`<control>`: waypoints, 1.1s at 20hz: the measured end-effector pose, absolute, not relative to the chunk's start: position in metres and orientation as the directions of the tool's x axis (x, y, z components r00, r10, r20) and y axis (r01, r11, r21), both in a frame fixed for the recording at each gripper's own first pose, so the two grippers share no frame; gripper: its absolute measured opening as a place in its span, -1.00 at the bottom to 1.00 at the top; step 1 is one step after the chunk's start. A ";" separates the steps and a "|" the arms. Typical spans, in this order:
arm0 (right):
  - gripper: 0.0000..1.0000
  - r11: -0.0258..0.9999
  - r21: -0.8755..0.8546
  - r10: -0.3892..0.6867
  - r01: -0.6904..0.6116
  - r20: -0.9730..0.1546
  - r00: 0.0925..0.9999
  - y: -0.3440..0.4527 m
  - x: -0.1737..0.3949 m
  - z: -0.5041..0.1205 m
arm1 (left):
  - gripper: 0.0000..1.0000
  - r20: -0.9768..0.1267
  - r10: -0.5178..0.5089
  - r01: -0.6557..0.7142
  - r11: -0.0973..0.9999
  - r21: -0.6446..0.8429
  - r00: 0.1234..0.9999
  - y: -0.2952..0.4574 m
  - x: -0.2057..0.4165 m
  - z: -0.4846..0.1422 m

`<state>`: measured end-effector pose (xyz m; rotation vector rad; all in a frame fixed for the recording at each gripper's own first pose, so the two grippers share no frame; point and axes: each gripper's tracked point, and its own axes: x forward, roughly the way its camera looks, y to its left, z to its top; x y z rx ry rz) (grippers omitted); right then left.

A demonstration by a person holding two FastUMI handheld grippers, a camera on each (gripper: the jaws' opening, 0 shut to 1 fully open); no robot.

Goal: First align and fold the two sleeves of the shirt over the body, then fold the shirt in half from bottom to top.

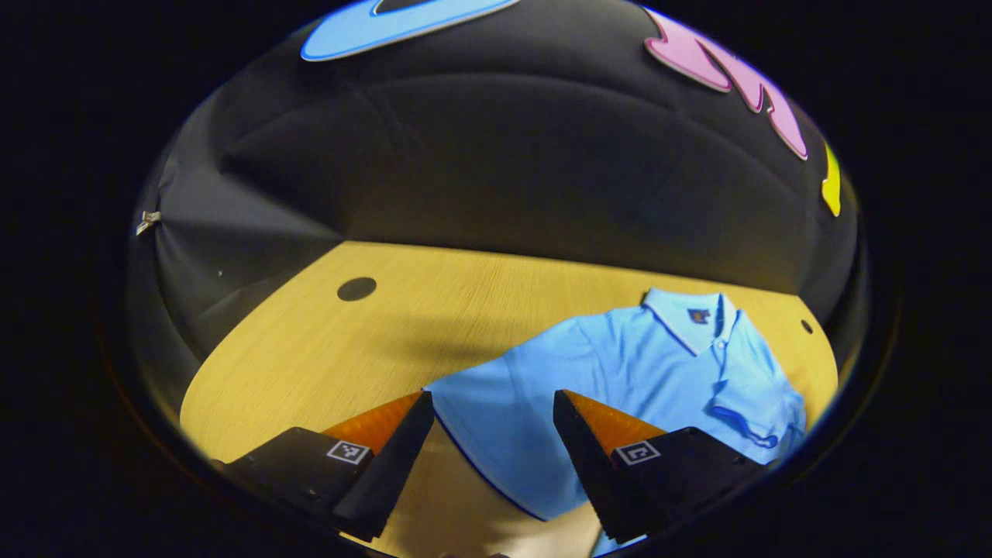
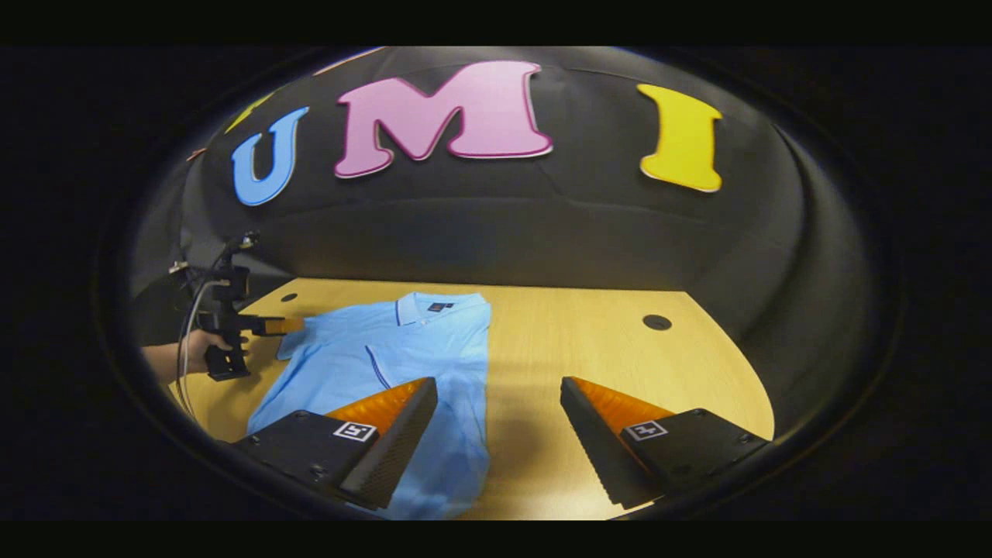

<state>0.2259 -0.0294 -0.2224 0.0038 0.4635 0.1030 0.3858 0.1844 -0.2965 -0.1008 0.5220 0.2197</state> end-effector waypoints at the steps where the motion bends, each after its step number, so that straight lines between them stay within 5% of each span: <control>1: 0.99 0.997 0.028 0.079 -0.074 -0.458 0.886 -0.038 0.222 -0.229 | 0.97 -0.519 0.182 -0.228 0.973 -0.026 0.835 0.185 0.388 -0.303; 6: 0.99 0.998 0.058 0.040 -0.013 -0.502 0.864 -0.055 0.207 -0.256 | 0.99 -0.524 0.097 -0.135 0.990 -0.035 0.846 0.176 0.399 -0.303; 8: 1.00 0.998 0.065 0.036 -0.003 -0.507 0.861 -0.056 0.204 -0.261 | 0.70 -0.529 0.053 -0.084 0.996 -0.036 0.847 0.167 0.404 -0.305; 11: 0.99 0.996 0.084 0.043 0.000 -0.511 0.858 -0.052 0.201 -0.264 | -0.38 -0.529 0.028 -0.059 0.997 -0.041 0.848 0.156 0.406 -0.302; 13: 0.99 0.996 0.092 0.045 0.003 -0.510 0.859 -0.052 0.200 -0.265 | -0.77 -0.527 0.039 -0.065 0.997 -0.031 0.849 0.155 0.408 -0.302; 18: 0.99 0.996 0.085 0.020 0.025 -0.499 0.866 -0.066 0.188 -0.261 | -0.88 -0.515 0.098 -0.088 0.995 0.043 0.852 0.143 0.405 -0.283; 22: 0.99 0.995 0.089 0.005 0.045 -0.498 0.867 -0.077 0.172 -0.259 | -0.88 -0.464 0.003 -0.008 1.000 -0.009 0.886 0.082 0.407 -0.241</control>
